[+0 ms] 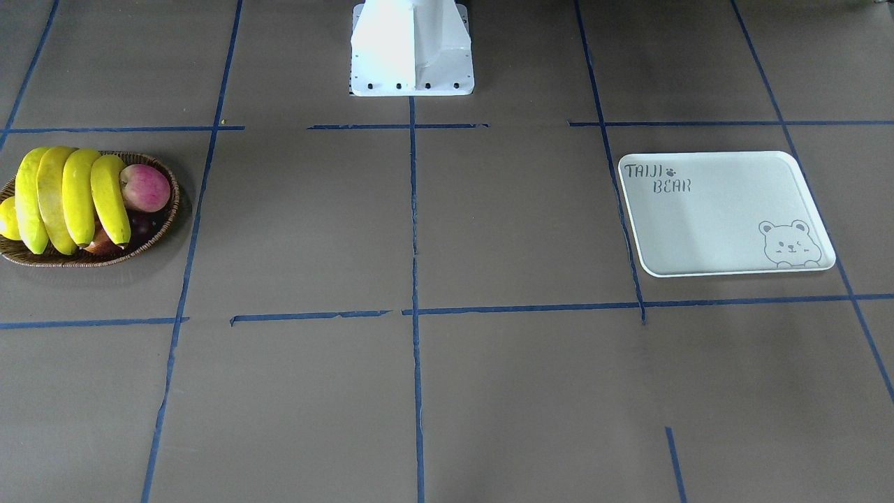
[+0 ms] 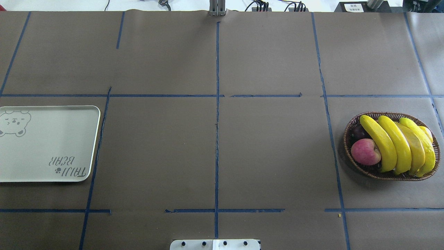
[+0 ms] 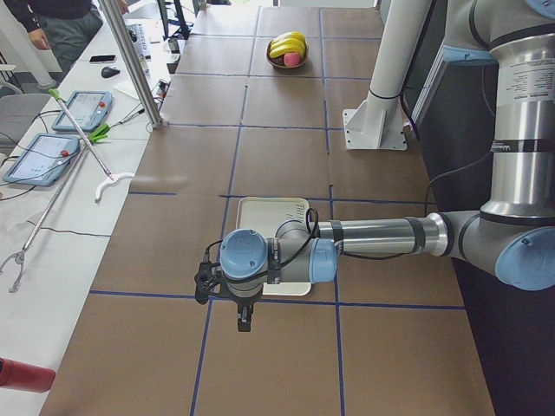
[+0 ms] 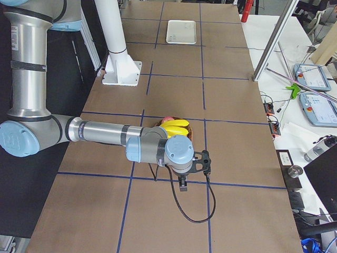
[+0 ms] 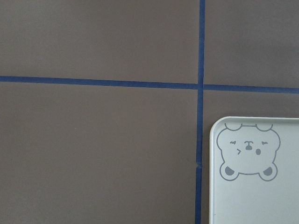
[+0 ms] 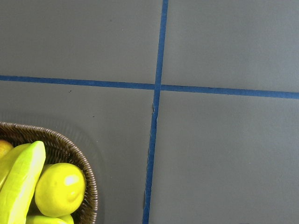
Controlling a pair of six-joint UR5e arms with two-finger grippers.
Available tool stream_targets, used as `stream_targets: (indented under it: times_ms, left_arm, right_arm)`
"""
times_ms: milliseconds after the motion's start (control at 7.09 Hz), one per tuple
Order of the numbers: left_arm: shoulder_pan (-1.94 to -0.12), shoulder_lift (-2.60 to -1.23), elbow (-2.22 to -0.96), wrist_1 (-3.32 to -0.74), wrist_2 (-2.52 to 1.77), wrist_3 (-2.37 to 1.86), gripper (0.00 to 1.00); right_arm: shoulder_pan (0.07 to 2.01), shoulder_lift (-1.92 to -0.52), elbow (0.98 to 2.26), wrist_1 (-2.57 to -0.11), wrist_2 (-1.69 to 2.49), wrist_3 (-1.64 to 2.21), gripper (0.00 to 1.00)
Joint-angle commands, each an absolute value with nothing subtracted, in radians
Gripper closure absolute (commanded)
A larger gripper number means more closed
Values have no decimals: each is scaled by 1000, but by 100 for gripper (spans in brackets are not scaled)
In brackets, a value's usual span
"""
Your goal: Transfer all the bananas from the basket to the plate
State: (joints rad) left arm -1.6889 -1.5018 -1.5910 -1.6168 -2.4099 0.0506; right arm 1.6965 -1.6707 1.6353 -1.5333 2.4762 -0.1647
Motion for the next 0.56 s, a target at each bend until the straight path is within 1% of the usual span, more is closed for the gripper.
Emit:
stream_targets:
  times_ms: [0,423]
  left_arm:
    - [-1689,-1502,-1591,-1617,-2410,51,0]
    - [-1689,-1502,-1592,-1617,-2410,51,0]
  right_arm:
    - [1697,-1674,1634,-1531,2479,-164,0]
    - [1697,-1672,1635,-1523,2473,-163,0]
